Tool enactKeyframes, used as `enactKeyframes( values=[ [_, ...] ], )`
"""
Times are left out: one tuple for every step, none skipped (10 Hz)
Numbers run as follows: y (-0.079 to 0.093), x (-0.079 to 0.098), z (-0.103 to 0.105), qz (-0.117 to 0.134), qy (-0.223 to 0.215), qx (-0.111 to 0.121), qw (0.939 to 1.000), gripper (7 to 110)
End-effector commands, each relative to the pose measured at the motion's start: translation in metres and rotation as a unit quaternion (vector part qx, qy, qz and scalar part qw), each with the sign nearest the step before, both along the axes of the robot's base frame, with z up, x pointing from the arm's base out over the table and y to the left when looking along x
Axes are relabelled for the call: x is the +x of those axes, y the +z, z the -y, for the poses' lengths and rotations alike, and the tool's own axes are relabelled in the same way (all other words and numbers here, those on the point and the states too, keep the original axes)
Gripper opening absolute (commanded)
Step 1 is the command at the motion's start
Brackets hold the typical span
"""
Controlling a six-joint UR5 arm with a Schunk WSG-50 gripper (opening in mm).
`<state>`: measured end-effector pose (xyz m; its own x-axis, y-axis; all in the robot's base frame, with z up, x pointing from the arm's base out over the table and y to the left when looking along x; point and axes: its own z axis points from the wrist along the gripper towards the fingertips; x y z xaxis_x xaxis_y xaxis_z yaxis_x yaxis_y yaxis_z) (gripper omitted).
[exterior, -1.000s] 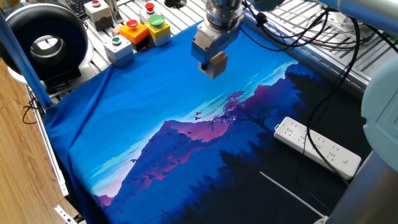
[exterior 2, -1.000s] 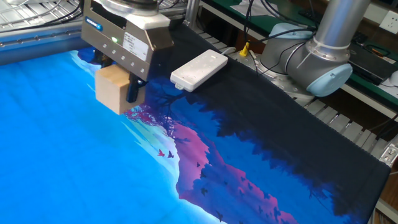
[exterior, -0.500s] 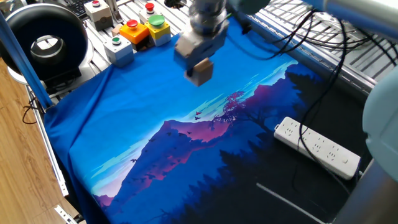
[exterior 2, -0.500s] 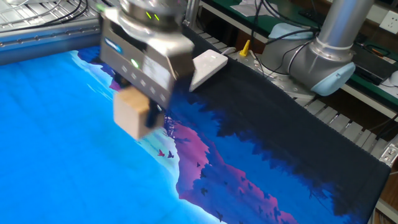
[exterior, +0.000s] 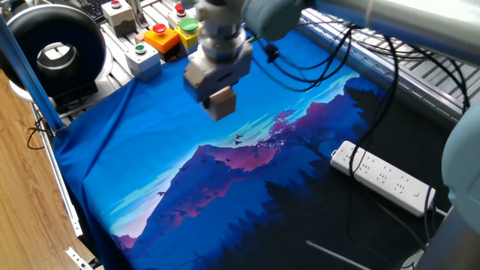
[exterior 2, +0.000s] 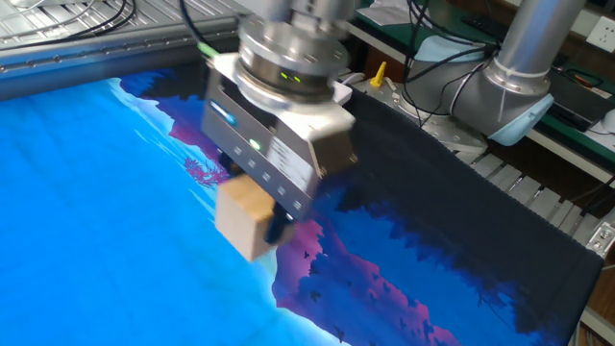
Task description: Pick up the small block on the left and move it to the right
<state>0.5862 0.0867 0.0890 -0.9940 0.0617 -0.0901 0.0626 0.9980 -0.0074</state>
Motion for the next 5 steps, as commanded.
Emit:
enactKeyframes(
  values=[
    [-0.005,-0.002,-0.030,0.003,-0.025,0.013,0.9996,7],
    [-0.010,0.000,-0.031,0.006,-0.027,0.013,0.9995,7],
    [-0.015,0.000,-0.033,0.009,-0.028,0.013,0.9995,7],
    [-0.019,0.002,-0.033,0.012,-0.029,0.012,0.9994,7],
    [-0.023,0.003,-0.034,0.013,-0.030,0.013,0.9994,7]
  ],
)
